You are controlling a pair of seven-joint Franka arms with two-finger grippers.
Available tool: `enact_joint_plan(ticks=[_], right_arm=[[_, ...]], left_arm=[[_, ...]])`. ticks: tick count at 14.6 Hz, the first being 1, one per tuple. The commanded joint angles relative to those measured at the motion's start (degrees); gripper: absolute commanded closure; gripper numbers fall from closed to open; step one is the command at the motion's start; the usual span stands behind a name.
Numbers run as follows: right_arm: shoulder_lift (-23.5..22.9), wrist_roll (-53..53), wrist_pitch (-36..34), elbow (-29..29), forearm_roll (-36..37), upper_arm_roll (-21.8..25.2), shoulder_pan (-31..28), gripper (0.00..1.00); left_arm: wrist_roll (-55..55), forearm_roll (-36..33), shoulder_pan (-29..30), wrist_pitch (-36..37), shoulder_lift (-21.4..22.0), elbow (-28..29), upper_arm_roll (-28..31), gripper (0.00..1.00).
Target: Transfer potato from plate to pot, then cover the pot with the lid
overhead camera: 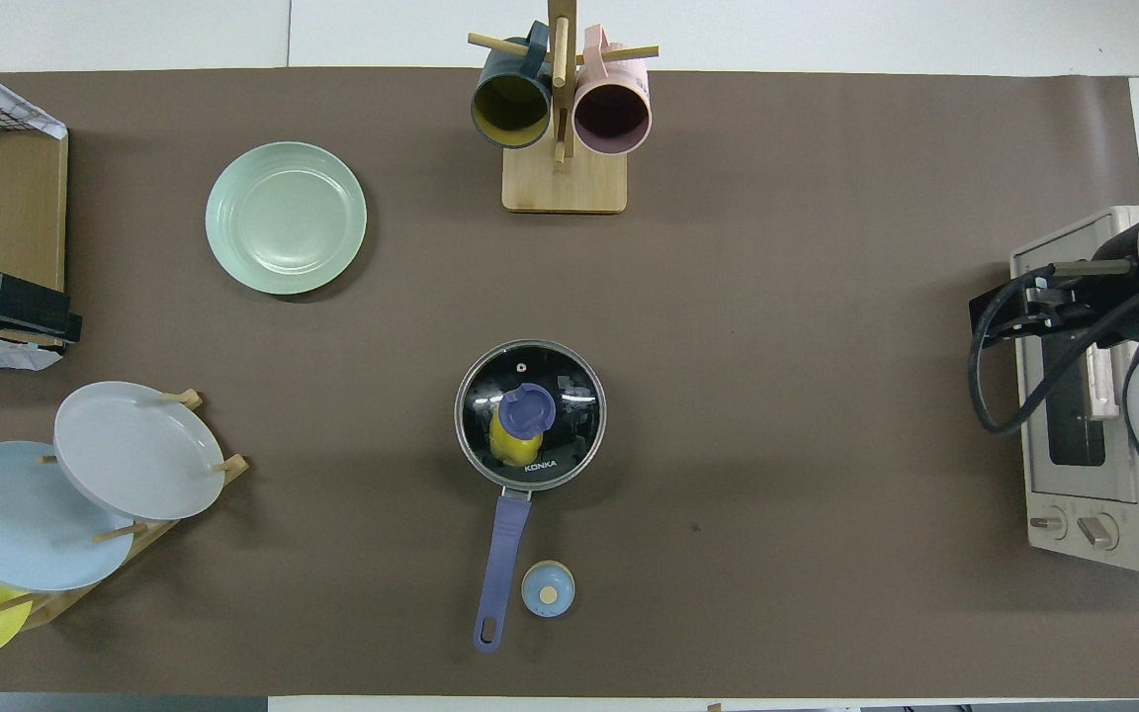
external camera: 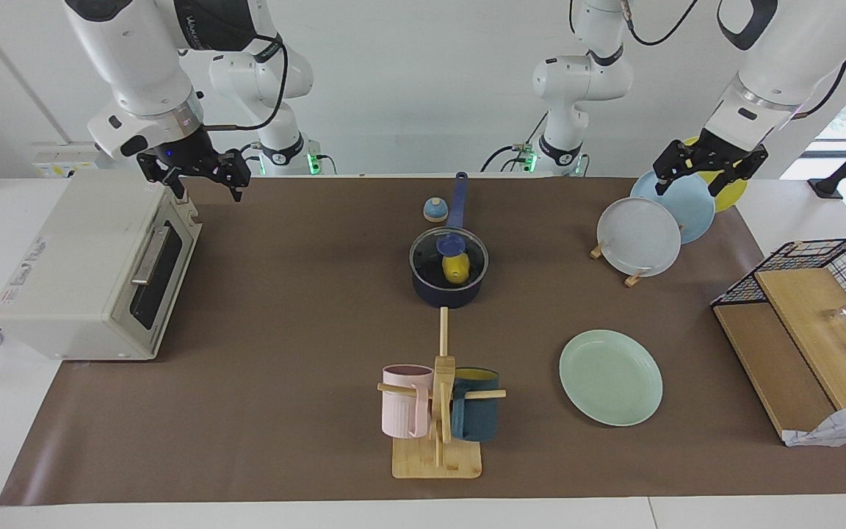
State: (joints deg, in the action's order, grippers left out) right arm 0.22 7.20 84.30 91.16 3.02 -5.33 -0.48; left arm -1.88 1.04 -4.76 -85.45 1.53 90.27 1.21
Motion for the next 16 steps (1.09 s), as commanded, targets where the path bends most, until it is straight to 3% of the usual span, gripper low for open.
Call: enact_joint_plan(ticks=[1, 10, 16], right_arm=[[0.7, -1.9, -0.1, 0.7, -1.3, -0.6, -1.0, 0.0], [0.9, -1.9, -0.6, 0.7, -2.1, 0.0, -1.4, 0.0], [1.0, -3.8, -2.5, 0.3, -4.3, 0.0, -5.1, 0.0]], left_arm=[[0.5, -1.3, 0.6, -0.8, 1.7, 1.9, -0.6, 0.0], [0.6, -1.3, 0.6, -0.8, 1.7, 1.9, -0.6, 0.0], [0.5, -1.3, 0.6, -0.8, 1.7, 1.9, -0.6, 0.0]])
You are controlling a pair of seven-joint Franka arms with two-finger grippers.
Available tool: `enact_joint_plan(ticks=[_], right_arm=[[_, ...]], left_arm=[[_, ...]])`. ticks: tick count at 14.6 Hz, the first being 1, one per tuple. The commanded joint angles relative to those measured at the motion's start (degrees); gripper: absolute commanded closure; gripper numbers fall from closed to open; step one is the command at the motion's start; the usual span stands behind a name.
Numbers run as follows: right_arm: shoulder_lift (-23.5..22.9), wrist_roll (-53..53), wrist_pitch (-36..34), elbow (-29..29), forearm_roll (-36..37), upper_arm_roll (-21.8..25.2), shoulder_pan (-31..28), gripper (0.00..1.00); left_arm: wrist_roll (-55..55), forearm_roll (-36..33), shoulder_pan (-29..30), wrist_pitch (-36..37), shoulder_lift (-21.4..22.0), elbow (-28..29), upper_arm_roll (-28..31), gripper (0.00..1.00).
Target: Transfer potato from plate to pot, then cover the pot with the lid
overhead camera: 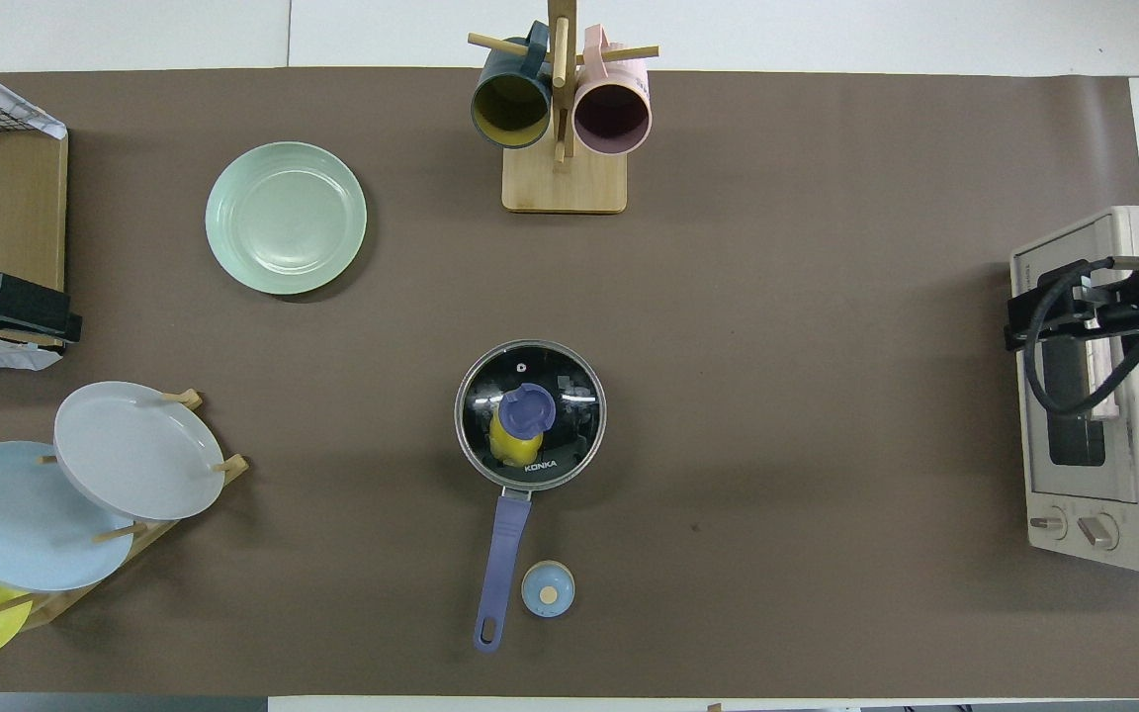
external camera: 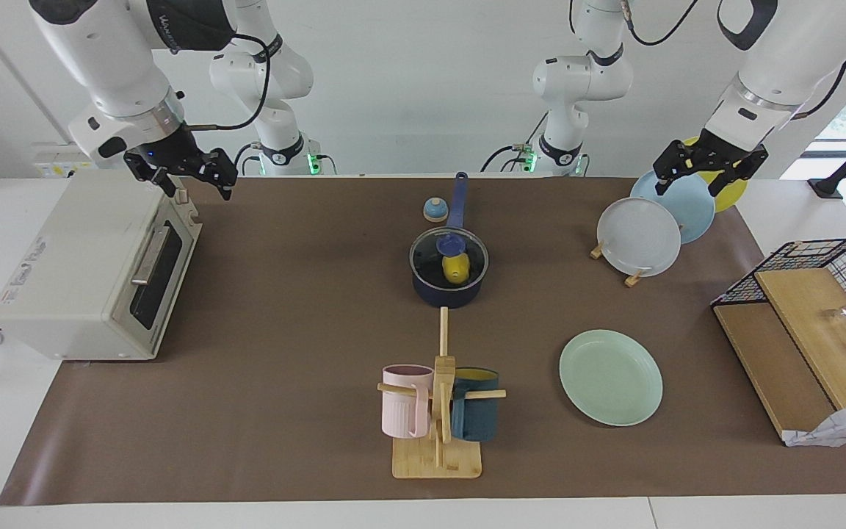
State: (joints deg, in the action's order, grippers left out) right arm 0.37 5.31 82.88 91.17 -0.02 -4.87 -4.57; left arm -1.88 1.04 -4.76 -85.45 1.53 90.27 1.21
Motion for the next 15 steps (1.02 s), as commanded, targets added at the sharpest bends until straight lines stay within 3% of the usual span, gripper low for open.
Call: enact_joint_plan(ticks=[1, 15], right_arm=[[0.9, -2.1, -1.0, 0.3, -1.1, -0.6, -1.0, 0.0], [0.8, -2.3, 0.8, 0.3, -0.1, -0.7, -1.0, 0.0]], left_arm=[[0.5, -1.3, 0.6, -0.8, 1.7, 1.9, -0.6, 0.0], [0.5, -1.3, 0.6, -0.8, 1.7, 1.9, -0.6, 0.0]])
